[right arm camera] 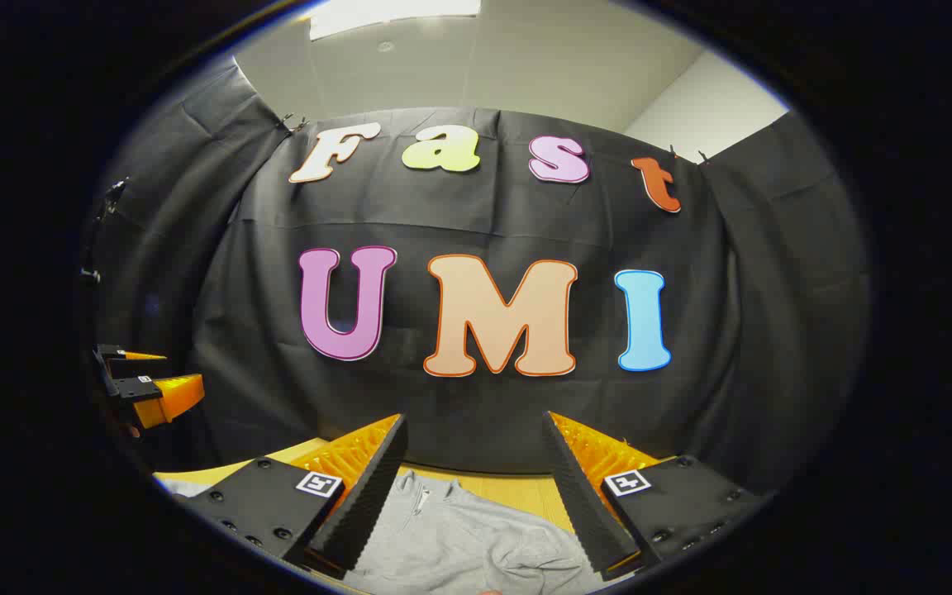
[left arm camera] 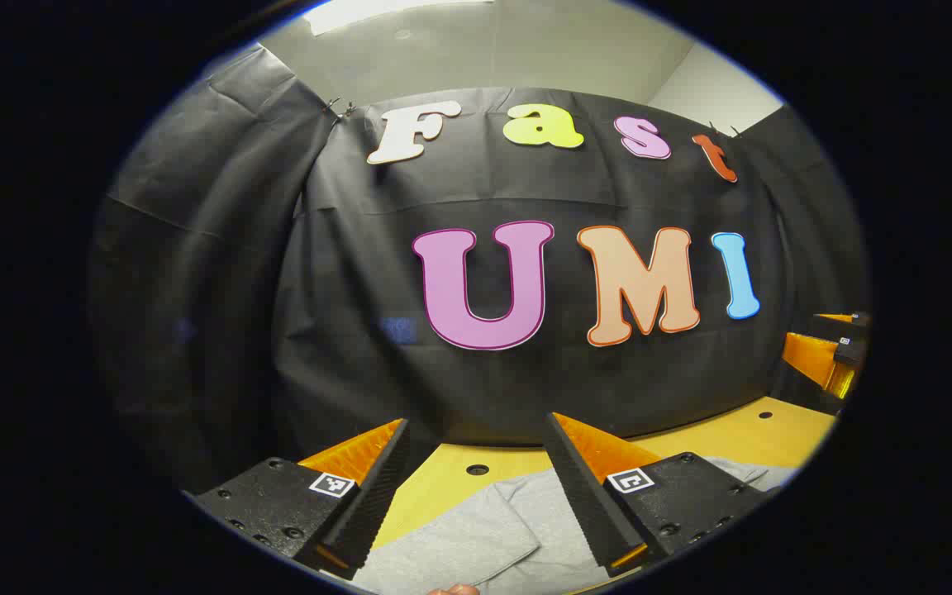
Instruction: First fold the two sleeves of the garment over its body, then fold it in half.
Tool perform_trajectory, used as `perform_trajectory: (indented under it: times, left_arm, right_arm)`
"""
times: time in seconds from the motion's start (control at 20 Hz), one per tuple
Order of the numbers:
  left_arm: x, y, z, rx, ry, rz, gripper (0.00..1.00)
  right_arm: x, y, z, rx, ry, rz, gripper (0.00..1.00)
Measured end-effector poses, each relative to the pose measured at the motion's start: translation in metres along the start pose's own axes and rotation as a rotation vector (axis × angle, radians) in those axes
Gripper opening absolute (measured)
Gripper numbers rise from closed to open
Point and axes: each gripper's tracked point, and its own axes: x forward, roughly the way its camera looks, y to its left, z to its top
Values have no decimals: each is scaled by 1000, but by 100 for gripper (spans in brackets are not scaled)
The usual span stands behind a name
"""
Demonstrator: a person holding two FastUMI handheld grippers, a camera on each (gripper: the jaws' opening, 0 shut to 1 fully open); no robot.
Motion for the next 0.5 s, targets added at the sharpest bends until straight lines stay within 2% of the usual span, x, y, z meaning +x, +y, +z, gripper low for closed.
perform_trajectory:
  times: [0.05, 0.5]
  left_arm:
    - [-1, 1, 0, 1, 0, 2, 94]
    - [-5, 2, 5, 22, -13, 16, 94]
  right_arm:
    - [-1, 0, 0, -2, -1, 3, 99]
    - [-7, -8, 2, 20, -3, -6, 99]
